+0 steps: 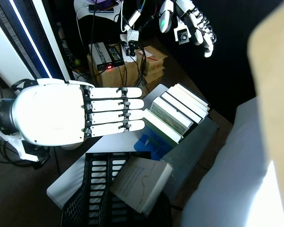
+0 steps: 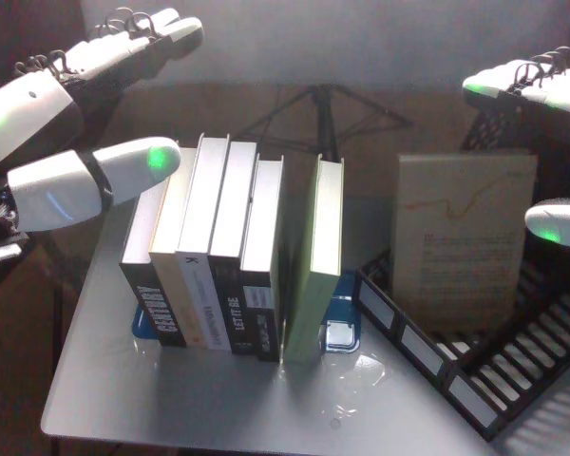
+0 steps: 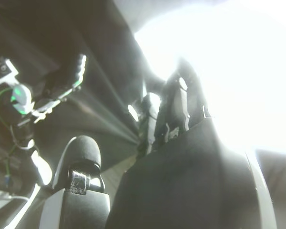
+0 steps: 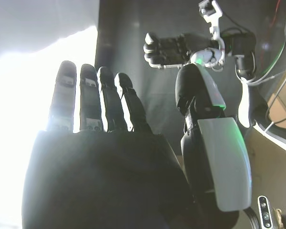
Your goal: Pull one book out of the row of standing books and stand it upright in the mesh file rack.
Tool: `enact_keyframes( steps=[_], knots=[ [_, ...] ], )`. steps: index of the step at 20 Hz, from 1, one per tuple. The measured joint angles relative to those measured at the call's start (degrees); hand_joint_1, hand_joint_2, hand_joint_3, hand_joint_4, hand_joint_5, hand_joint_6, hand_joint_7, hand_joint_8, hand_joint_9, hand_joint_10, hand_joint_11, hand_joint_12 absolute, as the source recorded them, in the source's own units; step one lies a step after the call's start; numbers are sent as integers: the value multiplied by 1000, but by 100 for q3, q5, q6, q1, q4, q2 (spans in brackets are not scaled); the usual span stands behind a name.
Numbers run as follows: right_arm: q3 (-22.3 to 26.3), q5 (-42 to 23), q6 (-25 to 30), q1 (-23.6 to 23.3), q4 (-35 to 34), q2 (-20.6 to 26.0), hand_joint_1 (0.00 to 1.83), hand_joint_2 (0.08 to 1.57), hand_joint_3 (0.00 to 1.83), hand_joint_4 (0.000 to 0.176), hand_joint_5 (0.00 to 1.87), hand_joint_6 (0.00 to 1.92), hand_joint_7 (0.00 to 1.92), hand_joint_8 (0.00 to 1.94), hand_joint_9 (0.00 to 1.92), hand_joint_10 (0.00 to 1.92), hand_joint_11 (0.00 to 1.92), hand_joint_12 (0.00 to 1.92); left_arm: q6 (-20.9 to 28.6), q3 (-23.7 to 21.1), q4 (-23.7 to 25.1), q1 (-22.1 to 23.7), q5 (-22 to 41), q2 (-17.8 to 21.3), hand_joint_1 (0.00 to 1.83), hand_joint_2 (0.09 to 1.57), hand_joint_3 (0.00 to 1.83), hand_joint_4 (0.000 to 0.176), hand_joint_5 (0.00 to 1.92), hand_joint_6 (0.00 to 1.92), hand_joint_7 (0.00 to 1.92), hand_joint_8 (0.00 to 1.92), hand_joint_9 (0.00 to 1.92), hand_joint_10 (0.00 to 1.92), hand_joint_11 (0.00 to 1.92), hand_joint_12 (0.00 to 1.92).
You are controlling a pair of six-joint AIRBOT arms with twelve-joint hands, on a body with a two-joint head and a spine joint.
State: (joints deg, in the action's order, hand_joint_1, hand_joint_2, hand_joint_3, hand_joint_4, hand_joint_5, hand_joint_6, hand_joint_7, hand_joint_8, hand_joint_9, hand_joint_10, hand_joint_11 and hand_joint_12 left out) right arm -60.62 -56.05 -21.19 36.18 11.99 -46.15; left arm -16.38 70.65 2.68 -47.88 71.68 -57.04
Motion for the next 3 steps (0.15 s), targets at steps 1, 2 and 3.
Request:
enact_keyframes(
  steps=[1,2,3],
  knots=[
    [13,-76,-15,52,-66,2,527,1357,5,18,0,0,0,0,0,0,0,0,0,2,-28,0,-2,0,122,1406,3,50,102,0,68,5,105,5,0,888],
    [20,-140,-17,118,-129,4,525,1357,4,17,0,0,0,0,0,0,0,0,0,2,-26,0,-2,-2,128,1408,1,46,111,3,78,5,123,11,0,990],
    [50,-155,-26,151,-184,26,525,1357,4,19,0,0,0,0,0,0,0,0,2,4,-17,0,2,-15,167,1413,1,45,122,5,90,5,143,18,0,1104]
  ],
)
